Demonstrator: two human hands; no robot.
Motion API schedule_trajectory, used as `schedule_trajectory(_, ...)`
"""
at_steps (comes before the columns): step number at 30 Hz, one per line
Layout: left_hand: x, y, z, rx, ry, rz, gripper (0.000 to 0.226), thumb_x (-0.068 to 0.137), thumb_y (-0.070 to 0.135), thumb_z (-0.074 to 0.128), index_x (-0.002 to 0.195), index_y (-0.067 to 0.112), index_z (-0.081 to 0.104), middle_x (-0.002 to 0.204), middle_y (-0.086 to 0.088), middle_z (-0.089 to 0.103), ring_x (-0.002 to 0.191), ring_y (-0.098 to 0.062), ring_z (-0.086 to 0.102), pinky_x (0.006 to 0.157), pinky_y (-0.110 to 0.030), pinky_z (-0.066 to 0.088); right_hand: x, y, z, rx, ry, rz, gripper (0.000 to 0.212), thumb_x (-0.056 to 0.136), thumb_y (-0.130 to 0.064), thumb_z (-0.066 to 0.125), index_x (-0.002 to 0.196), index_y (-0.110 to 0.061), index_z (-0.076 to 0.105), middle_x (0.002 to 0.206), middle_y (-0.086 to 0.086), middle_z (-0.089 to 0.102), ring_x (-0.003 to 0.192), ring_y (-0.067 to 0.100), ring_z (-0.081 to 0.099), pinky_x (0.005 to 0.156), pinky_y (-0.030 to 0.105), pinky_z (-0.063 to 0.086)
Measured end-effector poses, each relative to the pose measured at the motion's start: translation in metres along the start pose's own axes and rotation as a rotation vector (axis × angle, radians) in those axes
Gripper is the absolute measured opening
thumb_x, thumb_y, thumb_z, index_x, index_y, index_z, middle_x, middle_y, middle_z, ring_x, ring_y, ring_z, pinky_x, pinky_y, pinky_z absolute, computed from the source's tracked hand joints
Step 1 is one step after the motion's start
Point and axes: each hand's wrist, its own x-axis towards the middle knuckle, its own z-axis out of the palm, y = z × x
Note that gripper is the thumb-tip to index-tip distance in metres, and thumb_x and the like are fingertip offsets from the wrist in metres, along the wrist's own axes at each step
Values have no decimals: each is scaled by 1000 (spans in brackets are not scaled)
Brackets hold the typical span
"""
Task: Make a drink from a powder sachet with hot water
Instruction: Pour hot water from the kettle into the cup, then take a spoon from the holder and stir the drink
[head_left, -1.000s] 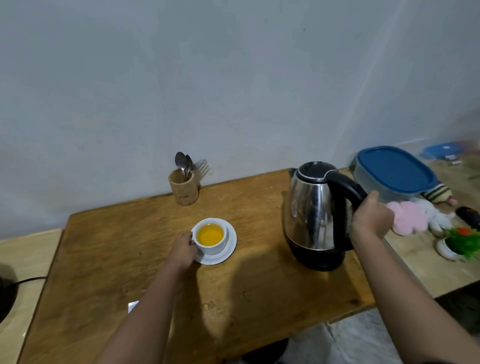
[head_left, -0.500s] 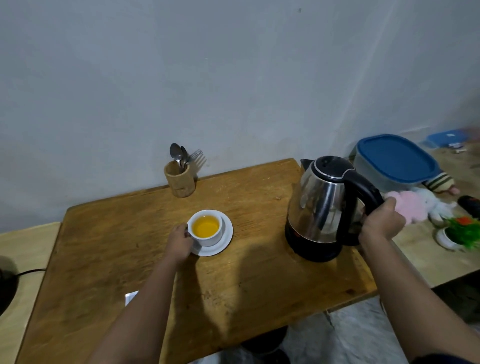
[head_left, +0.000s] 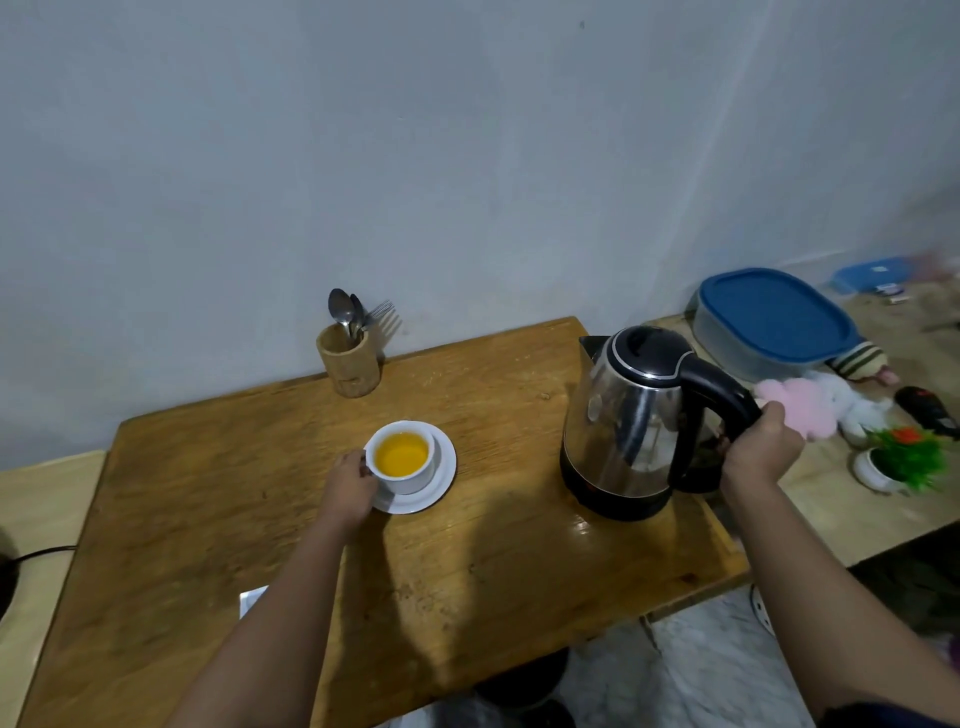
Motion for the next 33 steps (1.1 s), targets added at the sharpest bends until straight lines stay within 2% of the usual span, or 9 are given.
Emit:
schedule_trajectory(3, 0, 0, -1, 3, -5, -16, 34, 85, -2, 49, 118, 1, 55, 125, -23, 54, 109, -36, 53, 84, -39, 44, 2, 3, -7, 9, 9, 10, 23, 90, -21, 39, 96, -7, 56, 89, 12, 50, 83, 21, 45, 61, 28, 33)
schedule_trajectory(6, -2, 2, -1, 6, -5, -25, 34, 86, -1, 49, 120, 1, 54, 127, -22, 52, 112, -36, 53, 88, -42, 45, 5, 17, -16, 30, 33, 93, 25, 88, -24, 39, 69, -14, 50, 72, 4, 51, 67, 18, 46, 54, 26, 33)
schedule_trajectory(8, -3, 4, -1, 13, -12, -25, 36, 86, -2, 48, 122, 1, 53, 129, -22, 51, 114, -36, 52, 90, -43, 45, 8, 26, -19, 20, 18, 129, 27, 86, -29, 39, 61, -20, 45, 65, -1, 47, 64, 17, 46, 58, 31, 36)
schedule_trajectory(12, -3, 5, 1, 24, -14, -22, 38, 85, -3, 48, 123, 1, 53, 129, -24, 52, 114, -37, 52, 93, -46, 46, 8, 27, -23, -47, -31, 125, 29, 87, -31, 36, 62, -21, 46, 65, 0, 48, 64, 18, 47, 70, 34, 37)
schedule_trajectory(16, -6, 8, 2, 46, -2, -55, 38, 88, -1, 48, 126, 0, 50, 132, -22, 49, 117, -38, 50, 94, -45, 45, 5, 25, -26, -88, -39, 71, 36, 94, -23, 33, 60, -17, 44, 62, -1, 41, 64, 19, 41, 70, 33, 31)
schedule_trajectory(19, -8, 8, 1, 50, -12, -51, 39, 89, 0, 47, 127, 0, 47, 134, -22, 47, 119, -38, 49, 95, -46, 44, 1, 24, -26, -143, -37, 17, 32, 95, -22, 31, 68, -11, 45, 61, 0, 36, 62, 18, 36, 67, 34, 28)
schedule_trajectory(23, -7, 4, 1, 36, -18, -33, 39, 88, -2, 45, 127, 0, 48, 132, -23, 47, 116, -38, 49, 92, -43, 44, -7, 22, -31, -261, -97, -190, 33, 98, -21, 30, 75, -6, 50, 66, 7, 43, 68, 22, 42, 66, 33, 32)
schedule_trajectory(30, 0, -4, -5, 10, -66, -8, 36, 91, 4, 43, 126, -2, 49, 131, -25, 50, 116, -39, 51, 96, -48, 44, -29, -25, -16, -408, -279, -669, 24, 92, -12, 47, 112, -5, 58, 111, 13, 61, 105, 24, 54, 87, 28, 38)
schedule_trajectory(33, 6, -10, -9, -37, -99, 1, 32, 92, 8, 44, 122, 0, 53, 125, -24, 56, 110, -36, 55, 91, -45, 46, -51, -44, 6, -376, -366, -795, 21, 91, -10, 50, 109, -5, 60, 108, 12, 62, 99, 18, 54, 83, 25, 40)
